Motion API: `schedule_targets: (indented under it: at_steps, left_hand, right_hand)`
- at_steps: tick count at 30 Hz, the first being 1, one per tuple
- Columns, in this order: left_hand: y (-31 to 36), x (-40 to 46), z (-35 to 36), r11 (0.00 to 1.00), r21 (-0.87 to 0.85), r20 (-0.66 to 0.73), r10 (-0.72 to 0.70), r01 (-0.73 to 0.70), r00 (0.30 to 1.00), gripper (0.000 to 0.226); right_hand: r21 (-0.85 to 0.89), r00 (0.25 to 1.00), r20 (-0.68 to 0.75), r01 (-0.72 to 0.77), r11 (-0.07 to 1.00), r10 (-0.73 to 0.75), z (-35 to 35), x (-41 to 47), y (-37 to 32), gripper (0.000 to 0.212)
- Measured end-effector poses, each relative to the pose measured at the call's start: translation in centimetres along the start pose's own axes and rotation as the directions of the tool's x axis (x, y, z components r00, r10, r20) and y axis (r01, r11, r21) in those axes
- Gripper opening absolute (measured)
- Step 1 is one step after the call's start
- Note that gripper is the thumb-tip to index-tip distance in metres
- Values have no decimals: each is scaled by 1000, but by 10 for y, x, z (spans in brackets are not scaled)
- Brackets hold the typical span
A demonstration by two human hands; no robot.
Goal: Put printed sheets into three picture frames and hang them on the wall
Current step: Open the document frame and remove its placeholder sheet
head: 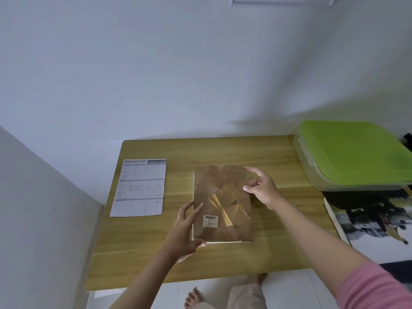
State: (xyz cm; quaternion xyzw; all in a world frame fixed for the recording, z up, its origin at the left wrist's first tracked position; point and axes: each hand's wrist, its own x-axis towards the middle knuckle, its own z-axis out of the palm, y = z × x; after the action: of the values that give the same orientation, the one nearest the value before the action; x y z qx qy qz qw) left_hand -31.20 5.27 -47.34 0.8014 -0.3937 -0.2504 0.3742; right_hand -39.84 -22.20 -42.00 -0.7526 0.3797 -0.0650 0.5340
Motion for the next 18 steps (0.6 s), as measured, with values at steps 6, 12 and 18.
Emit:
schedule_targets:
  at_steps: [6,12,18]
  left_hand:
    - [6,0,-1,997,16,6,-74,74,997,92]
    - [7,-3,-3,996,-11,1,-88,88,996,91]
    - [5,-10,-12,995,4,-23,-103,103,994,94]
  right_hand:
    - [79,998,-55,14,997,-10,6,-7,-3,58]
    - [62,995,-93,52,997,-47,24,-43,14,42]
    - [-94,975,-145,158,983,-170,44,-75,45,28]
